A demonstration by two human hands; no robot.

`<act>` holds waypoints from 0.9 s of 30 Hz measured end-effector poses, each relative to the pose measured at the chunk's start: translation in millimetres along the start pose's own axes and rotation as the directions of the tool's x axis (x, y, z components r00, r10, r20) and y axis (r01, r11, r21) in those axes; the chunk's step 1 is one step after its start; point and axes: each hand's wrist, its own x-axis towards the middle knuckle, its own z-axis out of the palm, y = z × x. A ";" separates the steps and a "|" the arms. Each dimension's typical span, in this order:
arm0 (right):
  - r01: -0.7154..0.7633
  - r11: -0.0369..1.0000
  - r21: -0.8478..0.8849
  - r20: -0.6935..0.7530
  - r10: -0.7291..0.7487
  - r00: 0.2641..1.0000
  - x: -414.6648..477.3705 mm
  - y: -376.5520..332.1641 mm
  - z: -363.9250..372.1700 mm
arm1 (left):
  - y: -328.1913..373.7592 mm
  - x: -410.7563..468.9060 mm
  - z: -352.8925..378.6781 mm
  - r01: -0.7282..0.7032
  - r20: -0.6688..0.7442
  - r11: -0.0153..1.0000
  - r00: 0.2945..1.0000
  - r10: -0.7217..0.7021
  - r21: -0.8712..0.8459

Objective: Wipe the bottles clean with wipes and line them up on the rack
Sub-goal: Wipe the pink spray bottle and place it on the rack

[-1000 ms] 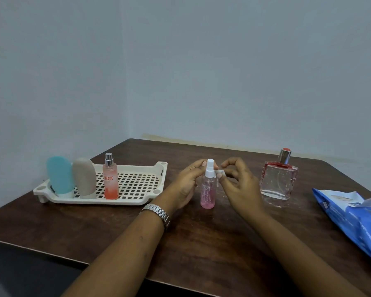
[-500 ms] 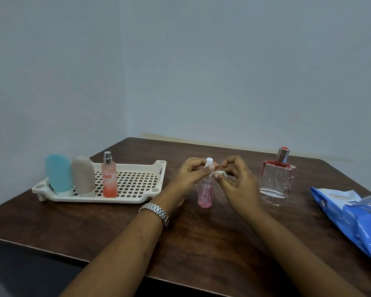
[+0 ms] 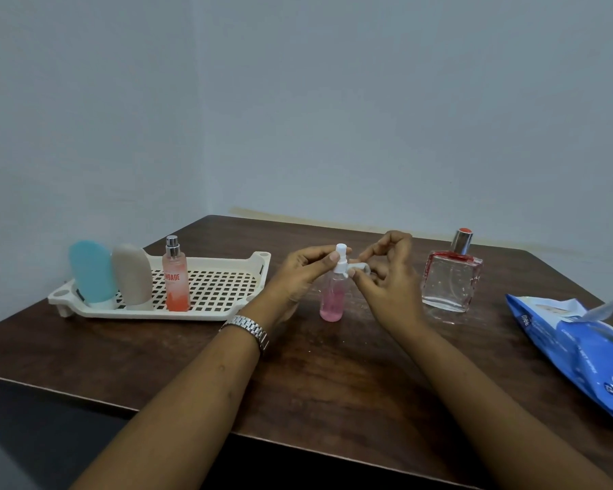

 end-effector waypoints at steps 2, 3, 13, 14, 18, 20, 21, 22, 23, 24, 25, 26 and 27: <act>0.018 1.000 -0.010 -0.014 -0.018 1.000 -0.1 -1.0 0.5 | 2.0 -1.1 0.7 0.036 0.008 0.999 0.999 -0.036 0.000; 0.026 1.000 -0.014 -0.017 -0.026 1.000 -0.8 -1.3 0.2 | 2.4 -1.4 0.8 0.048 0.012 0.999 0.999 -0.048 -0.003; 0.024 0.998 -0.064 -0.069 -0.029 0.997 0.0 6.5 1.6 | 2.8 -3.7 4.1 0.077 0.027 0.996 0.997 -0.078 0.044; 0.015 0.998 -0.066 -0.076 -0.020 0.997 0.9 8.3 2.4 | 2.9 -3.5 4.2 0.077 0.034 0.996 0.996 -0.078 0.045; -0.019 0.996 -0.089 -0.076 0.012 0.997 3.0 15.0 5.3 | 2.3 -4.0 4.8 0.084 0.043 0.996 0.995 -0.085 0.022; -0.041 0.995 -0.094 -0.045 0.037 0.998 3.4 17.8 4.4 | 0.1 -2.6 4.5 0.078 0.031 0.997 0.996 -0.078 0.000; -0.059 0.994 -0.095 -0.027 0.057 0.998 3.4 18.9 2.8 | -1.5 -1.2 4.5 0.072 0.024 0.997 0.997 -0.072 -0.004; -0.082 0.992 -0.101 -0.013 0.081 0.997 3.7 20.6 1.1 | -2.9 0.3 4.2 0.066 0.015 0.998 0.998 -0.066 -0.009; -0.106 0.989 -0.108 -0.006 0.106 0.994 3.8 22.0 -1.3 | -3.0 1.0 4.3 0.059 0.003 0.998 0.998 -0.059 -0.014; -0.129 0.985 -0.114 -0.007 0.129 0.992 4.3 23.4 -3.1 | -2.2 1.1 4.3 0.050 -0.013 0.999 0.999 -0.051 -0.016; -0.152 0.982 -0.113 -0.015 0.151 0.988 4.7 24.7 -4.9 | -2.2 1.5 3.7 0.040 -0.035 0.999 0.999 -0.040 -0.011; -0.170 0.980 -0.106 -0.030 0.168 0.985 5.1 25.4 -6.3 | -3.0 2.3 2.4 0.028 -0.062 1.000 0.998 -0.029 -0.005; -0.185 0.978 -0.095 -0.047 0.181 0.982 5.1 25.7 -7.2 | -4.8 3.1 0.8 0.018 -0.090 1.000 0.996 -0.018 -0.002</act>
